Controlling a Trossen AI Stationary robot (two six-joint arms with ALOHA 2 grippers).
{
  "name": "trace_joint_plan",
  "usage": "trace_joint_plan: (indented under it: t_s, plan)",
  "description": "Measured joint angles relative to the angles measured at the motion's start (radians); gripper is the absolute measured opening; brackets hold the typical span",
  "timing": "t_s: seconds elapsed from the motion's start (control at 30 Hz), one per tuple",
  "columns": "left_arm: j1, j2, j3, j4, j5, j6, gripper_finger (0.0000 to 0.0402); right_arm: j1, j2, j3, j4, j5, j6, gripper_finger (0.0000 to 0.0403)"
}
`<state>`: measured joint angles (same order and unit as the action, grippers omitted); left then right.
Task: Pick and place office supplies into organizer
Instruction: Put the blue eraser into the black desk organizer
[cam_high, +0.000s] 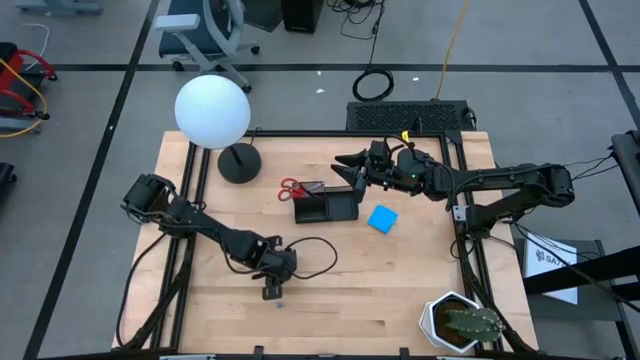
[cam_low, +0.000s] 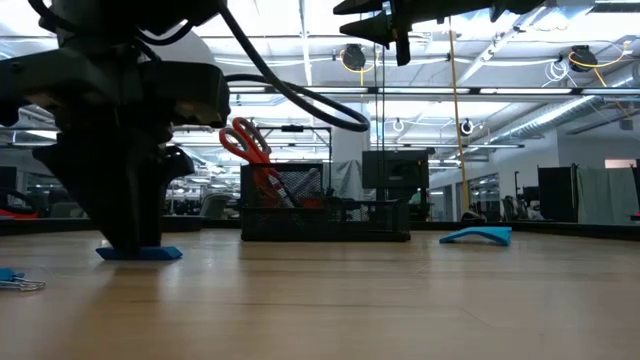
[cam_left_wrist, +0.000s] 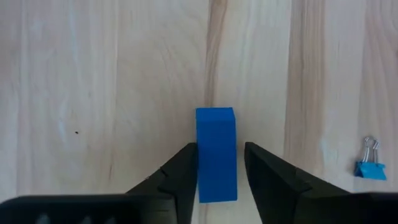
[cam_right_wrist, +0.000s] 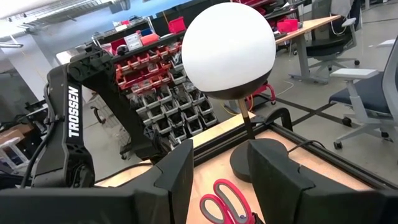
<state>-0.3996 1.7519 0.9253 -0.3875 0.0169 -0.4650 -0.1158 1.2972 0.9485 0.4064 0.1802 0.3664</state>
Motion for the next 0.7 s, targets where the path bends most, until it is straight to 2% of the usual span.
trace_joint_plan:
  t_s: [0.27, 0.57, 0.7]
  plan:
    - [-0.004, 0.000, 0.000, -0.009, 0.027, 0.049, 0.0086, 0.000, 0.000, 0.000, 0.000, 0.000, -0.001, 0.0141]
    - [-0.016, 0.001, 0.000, -0.029, 0.020, 0.038, 0.0083, 0.000, 0.000, 0.000, 0.000, 0.001, -0.002, 0.0141]
    - [-0.016, 0.001, 0.000, -0.018, 0.020, 0.060, 0.0095, 0.000, 0.000, 0.000, 0.000, 0.001, -0.003, 0.0141]
